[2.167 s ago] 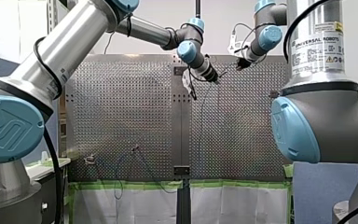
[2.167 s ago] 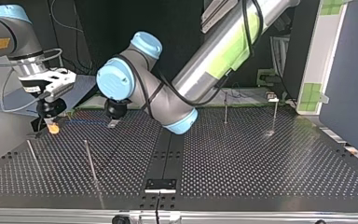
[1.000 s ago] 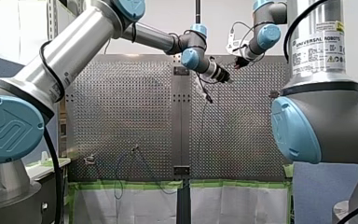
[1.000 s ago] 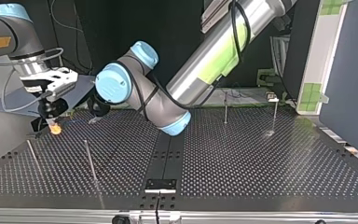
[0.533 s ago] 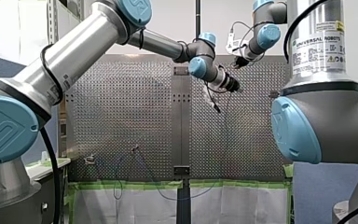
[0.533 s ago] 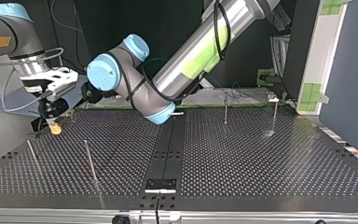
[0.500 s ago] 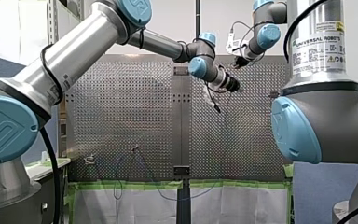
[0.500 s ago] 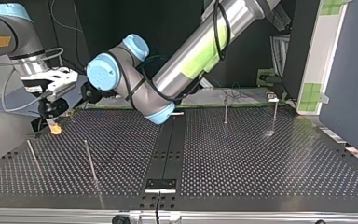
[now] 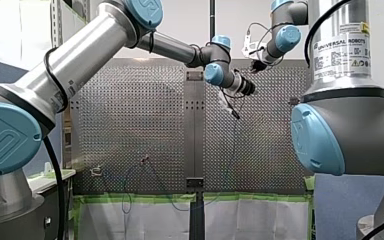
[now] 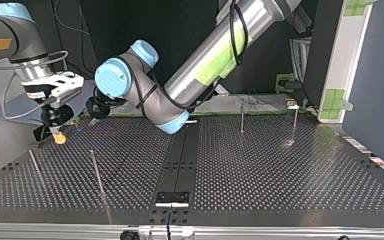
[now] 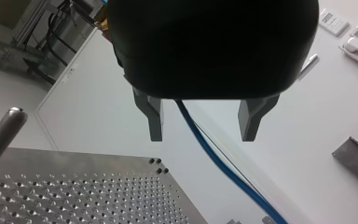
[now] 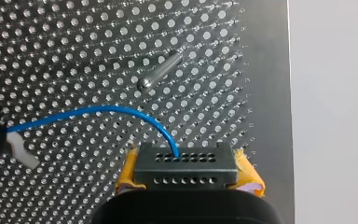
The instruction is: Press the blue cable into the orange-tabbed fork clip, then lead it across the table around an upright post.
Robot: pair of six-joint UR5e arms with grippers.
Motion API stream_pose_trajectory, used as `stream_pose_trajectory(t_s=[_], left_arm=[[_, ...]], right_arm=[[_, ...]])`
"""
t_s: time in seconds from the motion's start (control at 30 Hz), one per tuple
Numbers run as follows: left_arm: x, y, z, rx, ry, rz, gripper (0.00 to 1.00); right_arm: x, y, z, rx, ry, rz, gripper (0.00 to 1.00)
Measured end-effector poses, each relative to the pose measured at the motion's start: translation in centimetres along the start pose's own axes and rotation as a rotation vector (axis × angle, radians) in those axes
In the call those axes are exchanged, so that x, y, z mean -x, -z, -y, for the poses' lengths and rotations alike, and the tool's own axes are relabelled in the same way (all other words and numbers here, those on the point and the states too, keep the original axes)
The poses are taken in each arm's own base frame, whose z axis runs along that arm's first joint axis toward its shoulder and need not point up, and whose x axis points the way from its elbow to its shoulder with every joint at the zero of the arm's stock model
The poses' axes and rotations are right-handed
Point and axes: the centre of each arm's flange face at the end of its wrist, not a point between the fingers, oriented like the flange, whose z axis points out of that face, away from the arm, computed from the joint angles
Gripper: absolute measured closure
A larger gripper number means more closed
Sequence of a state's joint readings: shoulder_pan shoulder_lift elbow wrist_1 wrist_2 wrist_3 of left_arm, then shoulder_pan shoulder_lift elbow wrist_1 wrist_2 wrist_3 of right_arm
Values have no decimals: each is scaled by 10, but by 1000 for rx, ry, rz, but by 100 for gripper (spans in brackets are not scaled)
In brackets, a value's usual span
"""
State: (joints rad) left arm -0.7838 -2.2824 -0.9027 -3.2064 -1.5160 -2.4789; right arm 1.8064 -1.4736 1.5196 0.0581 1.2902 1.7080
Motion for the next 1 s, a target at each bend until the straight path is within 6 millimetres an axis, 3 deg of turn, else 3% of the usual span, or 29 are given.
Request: stream_pose_trajectory(t_s=[0.03, 0.1, 0.13, 0.17, 0.2, 0.23, 0.7, 1.0], left_arm=[[0, 0, 0, 1, 0, 2, 63], [1, 0, 0, 4, 0, 7, 68], [1, 0, -1, 7, 0, 11, 86], [2, 0, -1, 9, 0, 15, 86], [2, 0, -1, 12, 0, 18, 97], [3, 0, -1, 14, 0, 21, 100], [15, 1, -7, 56, -51, 78, 100], [45, 12, 3, 92, -103, 168, 100]], right_arm=[[0, 0, 0, 0, 0, 0, 100], [0, 0, 0, 0, 0, 0, 100], [0, 0, 0, 0, 1, 0, 100], [0, 0, 0, 0, 1, 0, 100], [0, 0, 0, 0, 1, 0, 100], [0, 0, 0, -1, 2, 0, 100], [-1, 1, 1, -2, 6, -2, 100], [-1, 1, -1, 3, 7, -2, 100]])
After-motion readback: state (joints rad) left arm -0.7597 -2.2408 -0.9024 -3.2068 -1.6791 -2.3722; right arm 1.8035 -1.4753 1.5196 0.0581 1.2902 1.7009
